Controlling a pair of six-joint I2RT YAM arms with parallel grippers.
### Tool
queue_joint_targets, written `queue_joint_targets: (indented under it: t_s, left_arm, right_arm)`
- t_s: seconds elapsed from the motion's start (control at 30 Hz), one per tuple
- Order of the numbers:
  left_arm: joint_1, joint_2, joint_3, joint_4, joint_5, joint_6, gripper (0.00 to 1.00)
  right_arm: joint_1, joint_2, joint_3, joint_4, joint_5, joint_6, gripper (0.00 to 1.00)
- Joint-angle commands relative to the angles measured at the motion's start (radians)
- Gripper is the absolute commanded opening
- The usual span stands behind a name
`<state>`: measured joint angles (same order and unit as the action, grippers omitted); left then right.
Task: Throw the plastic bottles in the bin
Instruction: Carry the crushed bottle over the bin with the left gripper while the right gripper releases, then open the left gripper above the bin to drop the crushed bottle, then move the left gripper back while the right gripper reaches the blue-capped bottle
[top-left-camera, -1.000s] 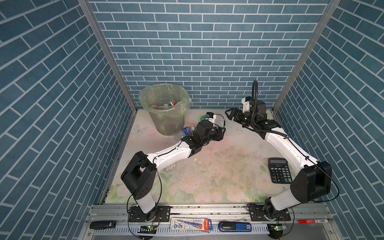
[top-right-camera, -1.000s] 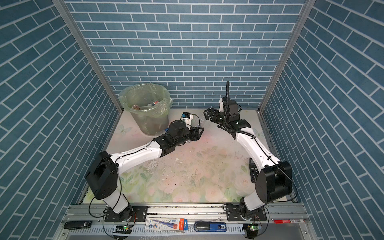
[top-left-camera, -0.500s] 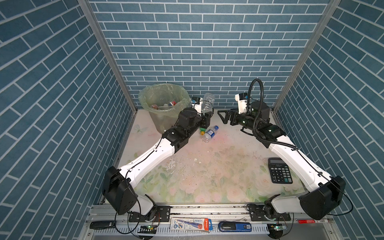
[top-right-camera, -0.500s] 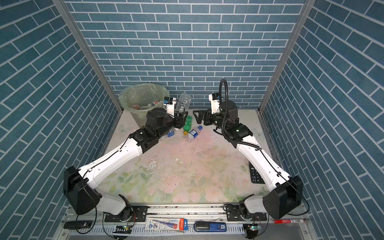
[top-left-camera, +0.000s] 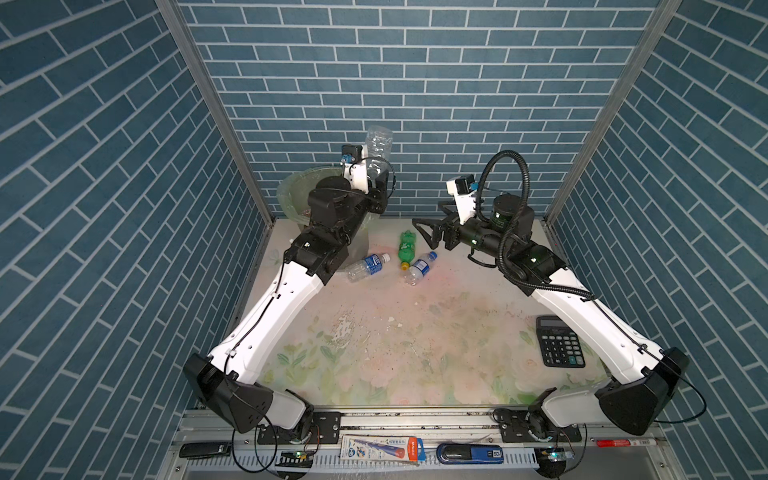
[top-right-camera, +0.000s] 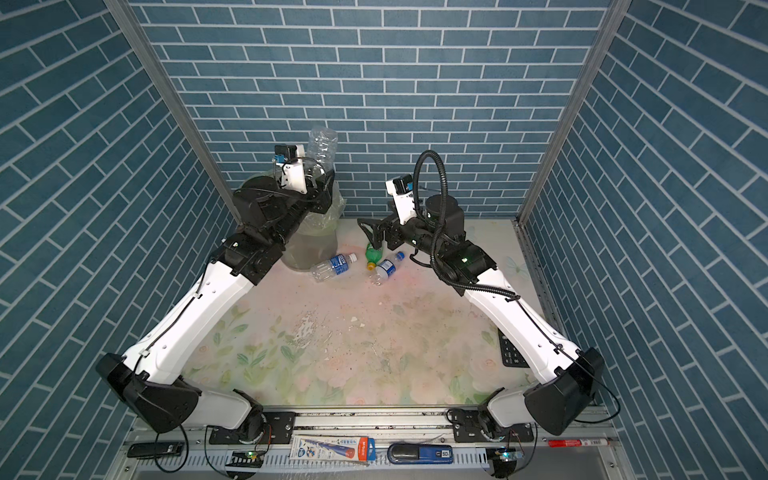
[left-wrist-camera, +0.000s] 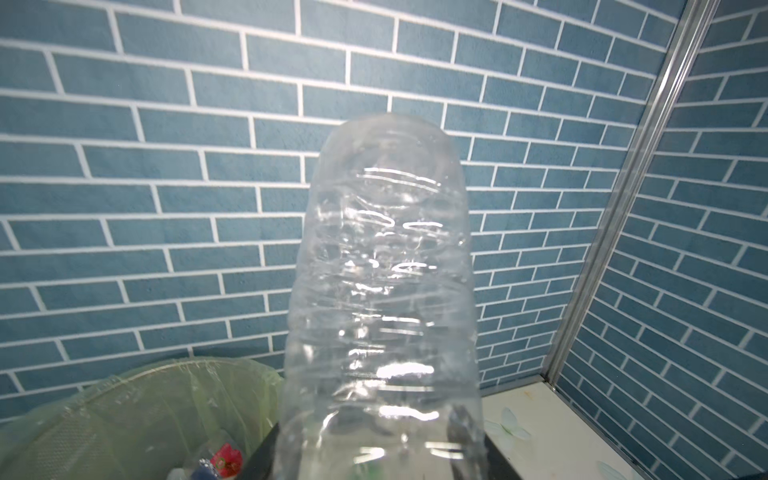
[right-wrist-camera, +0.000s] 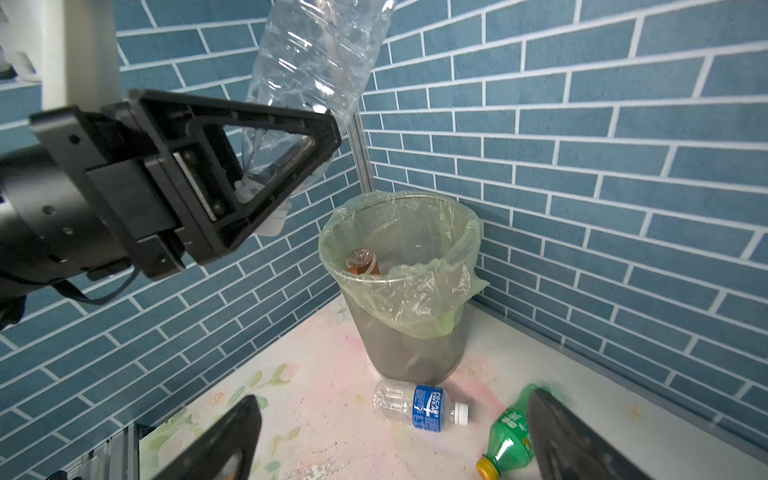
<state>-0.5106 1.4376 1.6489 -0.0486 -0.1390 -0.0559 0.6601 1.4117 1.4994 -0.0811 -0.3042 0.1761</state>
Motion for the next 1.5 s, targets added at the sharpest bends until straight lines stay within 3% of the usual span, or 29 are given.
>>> queue_joint_targets:
  t_s: [0.0, 0.27, 0.43, 0.47, 0.5, 0.6, 0.63, 0.67, 1.23, 1.47]
  left_arm:
    - [0.018, -0.023, 0.070, -0.012, -0.021, 0.094, 0.57]
    - [0.108, 0.035, 0.223, -0.083, 0.011, 0.121, 0.57]
    - [0.263, 0.186, 0.242, -0.179, 0.140, -0.078, 0.57]
    - [0.282, 0.221, 0.255, -0.216, 0.154, -0.105, 0.60]
    - [0.301, 0.262, 0.278, -0.263, 0.166, -0.130, 0.71]
    - [0.337, 0.337, 0.356, -0.365, 0.237, -0.187, 0.88]
    - [0.336, 0.330, 0.350, -0.358, 0.254, -0.189, 0.98]
    - [0.336, 0.319, 0.337, -0.343, 0.265, -0.190, 0.99]
    - [0.319, 0.174, 0.170, -0.249, 0.280, -0.240, 0.99]
    - [0.261, 0.120, 0.121, -0.243, 0.272, -0.241, 0.99]
  right_arm:
    - [0.004, 0.034, 0.048, 0.028, -0.016, -0.050, 0.99]
    - [0.005, 0.096, 0.099, 0.019, -0.019, -0.050, 0.99]
    - [0.004, 0.124, 0.117, 0.007, -0.023, -0.041, 0.99]
    - [0.004, 0.125, 0.116, 0.003, -0.021, -0.041, 0.99]
    - [0.004, 0.124, 0.115, 0.003, -0.019, -0.041, 0.99]
    - [0.003, 0.124, 0.112, -0.003, -0.017, -0.041, 0.99]
    - [0.004, 0.126, 0.111, -0.005, -0.015, -0.040, 0.99]
    - [0.004, 0.127, 0.111, -0.006, -0.014, -0.038, 0.99]
    - [0.004, 0.112, 0.064, 0.008, 0.006, 0.023, 0.99]
    - [-0.002, 0.119, 0.062, -0.033, 0.082, 0.041, 0.99]
